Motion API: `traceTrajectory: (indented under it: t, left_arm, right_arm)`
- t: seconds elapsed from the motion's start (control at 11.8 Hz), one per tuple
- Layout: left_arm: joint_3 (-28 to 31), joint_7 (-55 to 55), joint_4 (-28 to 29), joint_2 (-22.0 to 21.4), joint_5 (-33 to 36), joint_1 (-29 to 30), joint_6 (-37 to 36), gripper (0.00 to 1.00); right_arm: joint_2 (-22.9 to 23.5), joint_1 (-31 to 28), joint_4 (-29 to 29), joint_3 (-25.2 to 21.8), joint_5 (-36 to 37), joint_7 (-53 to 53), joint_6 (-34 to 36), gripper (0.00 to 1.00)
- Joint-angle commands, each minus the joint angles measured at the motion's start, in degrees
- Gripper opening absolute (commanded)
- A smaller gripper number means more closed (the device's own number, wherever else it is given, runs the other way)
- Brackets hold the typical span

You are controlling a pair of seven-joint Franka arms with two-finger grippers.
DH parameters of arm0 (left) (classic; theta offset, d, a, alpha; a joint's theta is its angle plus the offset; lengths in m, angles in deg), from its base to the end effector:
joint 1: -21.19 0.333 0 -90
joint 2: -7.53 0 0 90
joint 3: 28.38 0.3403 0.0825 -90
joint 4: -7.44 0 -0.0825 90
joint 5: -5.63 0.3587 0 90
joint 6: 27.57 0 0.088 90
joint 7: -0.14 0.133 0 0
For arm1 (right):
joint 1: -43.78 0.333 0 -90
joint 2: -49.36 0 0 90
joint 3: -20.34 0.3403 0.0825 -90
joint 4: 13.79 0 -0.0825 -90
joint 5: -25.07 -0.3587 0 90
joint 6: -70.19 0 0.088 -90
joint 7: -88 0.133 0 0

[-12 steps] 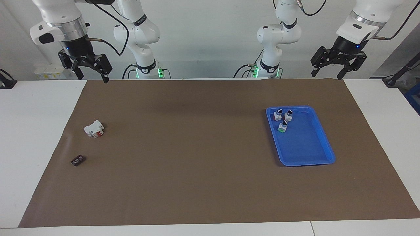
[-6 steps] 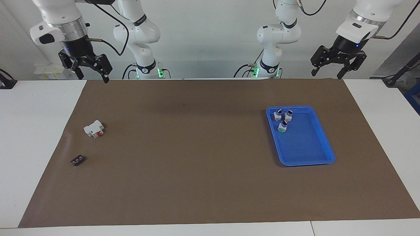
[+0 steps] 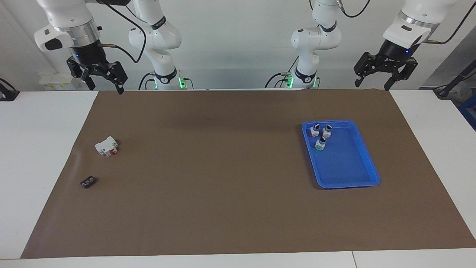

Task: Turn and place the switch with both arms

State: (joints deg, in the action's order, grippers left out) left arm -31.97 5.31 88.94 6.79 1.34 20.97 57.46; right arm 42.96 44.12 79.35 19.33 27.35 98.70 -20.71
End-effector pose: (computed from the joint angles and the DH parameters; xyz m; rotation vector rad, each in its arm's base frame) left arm 0.5146 -0.0451 0.6877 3.0563 -0.2543 0.1156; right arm 0.4948 -0.0116 0.6570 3.0926 -0.3091 0.1176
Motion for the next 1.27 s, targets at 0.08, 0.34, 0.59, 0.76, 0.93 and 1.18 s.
traceTrajectory:
  t: [0.08, 0.34, 0.59, 0.76, 0.93, 1.18]
  left_arm:
    - [0.2, 0.8, -0.6, -0.1, 1.0, 1.2, -0.3, 1.0]
    - [1.3, 0.5, -0.4, -0.7, 1.9, -0.3, -3.0, 1.0]
    - [1.0, 0.7, -0.6, -1.1, 2.2, -0.4, -4.2, 1.0]
    - [1.8, 0.6, -0.7, -1.1, 2.4, -2.6, -5.1, 1.0]
    - [2.3, 0.3, -0.8, -1.3, 3.3, -4.1, -6.7, 1.0]
    - [2.4, -0.4, -0.4, -2.9, 3.4, -4.2, -8.0, 1.0]
  right_arm:
    - [-0.7, 0.0, 0.7, 0.0, -0.1, -0.1, 0.4, 1.0]
    - [-0.7, 0.0, 0.7, 0.0, -0.1, -0.1, 0.4, 1.0]
    - [-0.8, 0.0, 0.7, 0.1, -0.1, -0.3, 0.4, 1.0]
    - [-1.1, 0.9, 0.7, 1.5, 0.2, -0.5, 0.5, 1.0]
    - [-1.2, 0.3, 1.1, 1.6, 0.5, -0.8, 1.0, 1.0]
    - [0.5, 3.8, -1.2, -1.9, 1.1, -0.9, 4.0, 1.0]
